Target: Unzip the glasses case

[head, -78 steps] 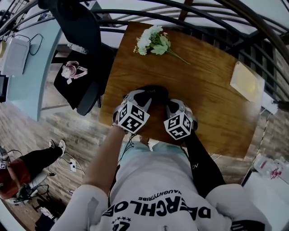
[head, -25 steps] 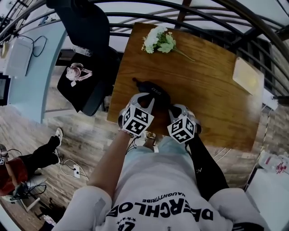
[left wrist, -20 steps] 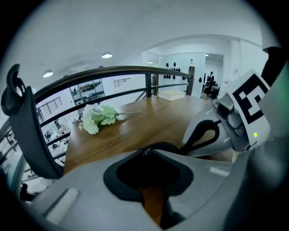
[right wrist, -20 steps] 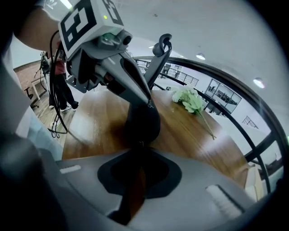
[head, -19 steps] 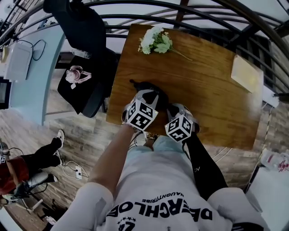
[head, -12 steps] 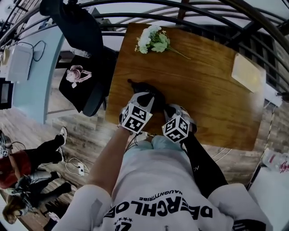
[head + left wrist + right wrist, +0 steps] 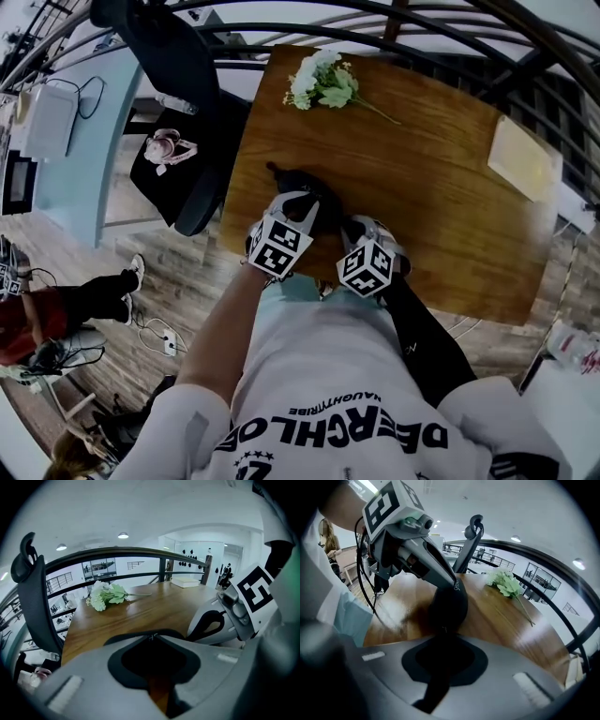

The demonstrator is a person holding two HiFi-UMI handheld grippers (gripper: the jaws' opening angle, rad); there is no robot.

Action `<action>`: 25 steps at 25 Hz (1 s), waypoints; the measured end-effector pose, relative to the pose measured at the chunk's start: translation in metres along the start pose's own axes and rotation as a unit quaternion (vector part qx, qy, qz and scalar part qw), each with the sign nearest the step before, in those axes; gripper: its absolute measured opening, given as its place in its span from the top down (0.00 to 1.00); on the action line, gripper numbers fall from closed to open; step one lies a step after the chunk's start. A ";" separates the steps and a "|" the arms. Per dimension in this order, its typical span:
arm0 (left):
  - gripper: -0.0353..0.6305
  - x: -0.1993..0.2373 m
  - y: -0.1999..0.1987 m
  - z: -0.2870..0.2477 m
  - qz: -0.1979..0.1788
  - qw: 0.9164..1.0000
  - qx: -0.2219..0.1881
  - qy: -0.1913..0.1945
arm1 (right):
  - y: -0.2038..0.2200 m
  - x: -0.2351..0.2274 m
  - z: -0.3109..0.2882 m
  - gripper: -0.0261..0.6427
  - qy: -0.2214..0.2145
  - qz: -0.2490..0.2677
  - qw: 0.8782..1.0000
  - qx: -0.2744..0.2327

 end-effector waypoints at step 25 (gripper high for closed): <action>0.87 0.000 -0.008 -0.006 -0.029 0.999 0.006 0.028 | -0.002 -0.039 -0.006 0.92 0.062 0.086 0.993 0.042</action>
Point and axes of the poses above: the fingertips, and each gripper's own axes: z backward along the fingers, x to its left, y out of its underside, the point moved 5 cm from there along z, backward along the fingers, and after that the axes turned 2 degrees about -y, right-handed, at the moved point
